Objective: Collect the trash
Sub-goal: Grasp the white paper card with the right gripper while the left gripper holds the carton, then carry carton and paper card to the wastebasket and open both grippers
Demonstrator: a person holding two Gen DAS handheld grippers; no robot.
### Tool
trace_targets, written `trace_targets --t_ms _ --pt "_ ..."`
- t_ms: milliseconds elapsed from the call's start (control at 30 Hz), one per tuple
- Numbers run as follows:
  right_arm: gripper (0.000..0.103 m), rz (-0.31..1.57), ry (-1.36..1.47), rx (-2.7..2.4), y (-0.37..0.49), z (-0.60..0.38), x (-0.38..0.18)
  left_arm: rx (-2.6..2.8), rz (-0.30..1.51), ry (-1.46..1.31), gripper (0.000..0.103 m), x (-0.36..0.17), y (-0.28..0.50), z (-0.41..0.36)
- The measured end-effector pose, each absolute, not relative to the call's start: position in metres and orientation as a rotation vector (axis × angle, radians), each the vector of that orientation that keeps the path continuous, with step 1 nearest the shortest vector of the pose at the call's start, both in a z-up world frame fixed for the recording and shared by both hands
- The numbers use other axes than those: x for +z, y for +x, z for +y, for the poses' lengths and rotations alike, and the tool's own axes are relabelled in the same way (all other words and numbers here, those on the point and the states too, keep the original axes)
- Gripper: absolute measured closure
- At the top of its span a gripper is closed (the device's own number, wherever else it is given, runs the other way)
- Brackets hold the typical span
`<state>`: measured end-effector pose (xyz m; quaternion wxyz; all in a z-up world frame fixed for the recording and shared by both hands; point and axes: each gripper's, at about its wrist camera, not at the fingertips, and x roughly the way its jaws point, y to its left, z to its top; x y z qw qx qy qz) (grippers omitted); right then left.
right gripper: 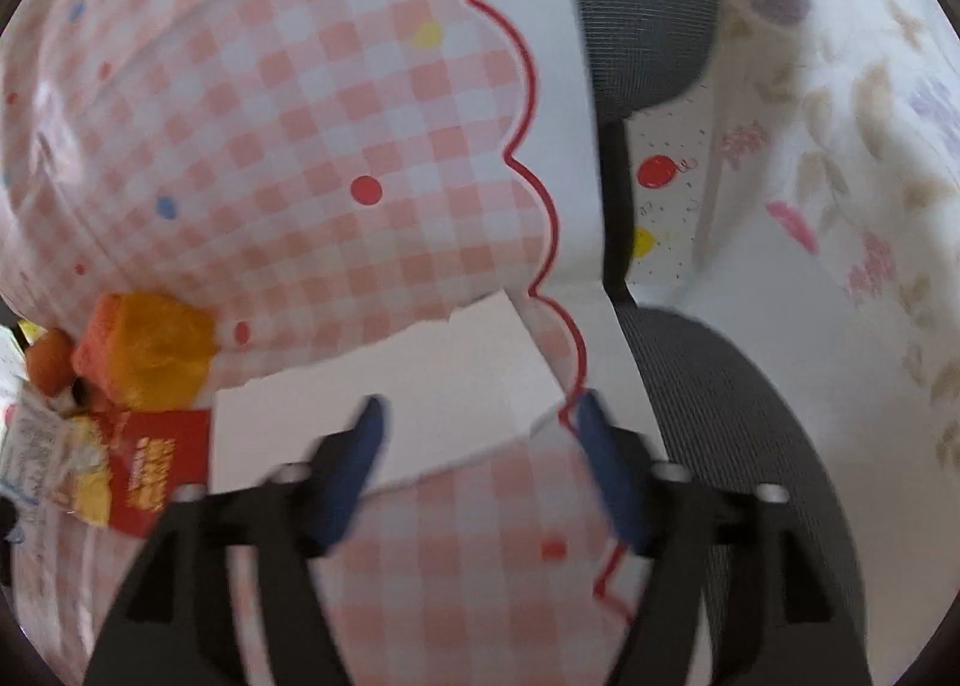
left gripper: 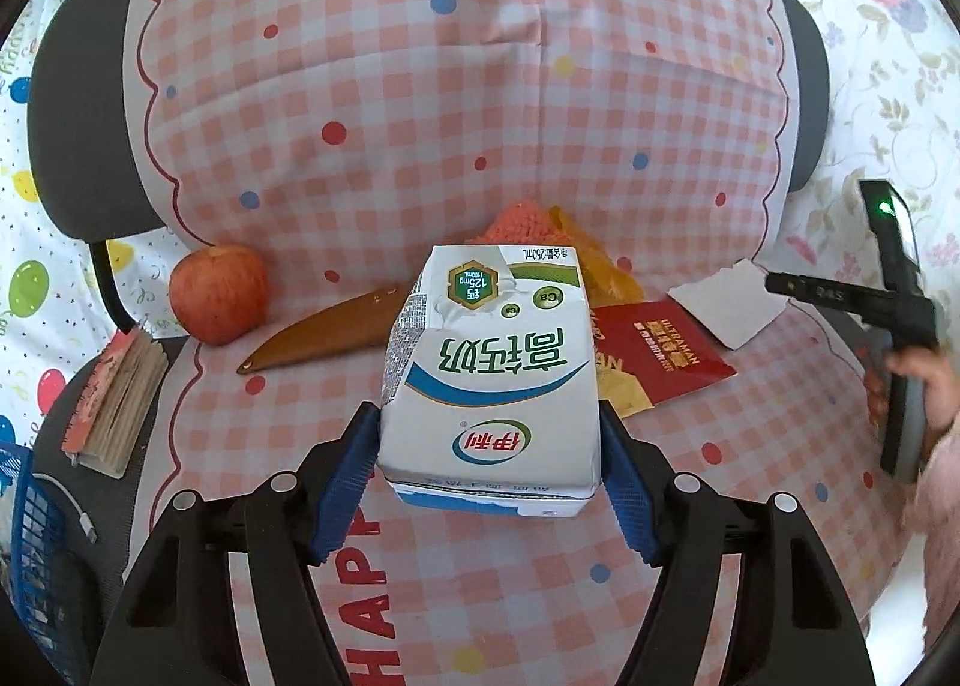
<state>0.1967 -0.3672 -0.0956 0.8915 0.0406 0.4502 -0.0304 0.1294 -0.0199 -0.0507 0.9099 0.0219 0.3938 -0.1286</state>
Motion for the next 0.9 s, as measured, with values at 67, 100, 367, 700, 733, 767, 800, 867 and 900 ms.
trace_targets --t_ms 67,100,367,700,733,767,800,867,900 --pt "0.023 0.973 0.037 -0.052 0.214 -0.365 -0.103 -0.260 0.816 0.043 0.032 -0.052 0.132 -0.019" --pt "0.022 0.989 0.027 -0.052 0.218 -0.365 -0.107 -0.257 0.818 0.044 0.032 -0.052 0.133 -0.019" --pt "0.030 1.037 -0.046 0.031 0.210 -0.350 -0.121 -0.260 0.832 0.032 0.032 -0.053 0.137 -0.019" --pt "0.100 0.935 0.138 0.066 0.136 -0.359 -0.079 -0.265 0.829 0.025 0.032 -0.046 0.117 -0.013" --pt "0.100 0.929 0.150 0.074 0.124 -0.356 -0.071 -0.267 0.827 0.024 0.032 -0.045 0.114 -0.012" --pt "0.100 0.919 0.144 0.067 0.110 -0.352 -0.064 -0.266 0.822 0.024 0.032 -0.043 0.110 -0.011" --pt "0.100 0.913 0.137 0.053 0.101 -0.350 -0.058 -0.266 0.819 0.025 0.032 -0.042 0.106 -0.010" --pt "0.100 0.909 0.133 0.011 0.079 -0.341 -0.049 -0.270 0.813 0.021 0.032 -0.039 0.097 -0.009" --pt "0.100 0.905 0.133 -0.013 0.070 -0.345 -0.050 -0.272 0.810 0.021 0.032 -0.038 0.091 -0.010"
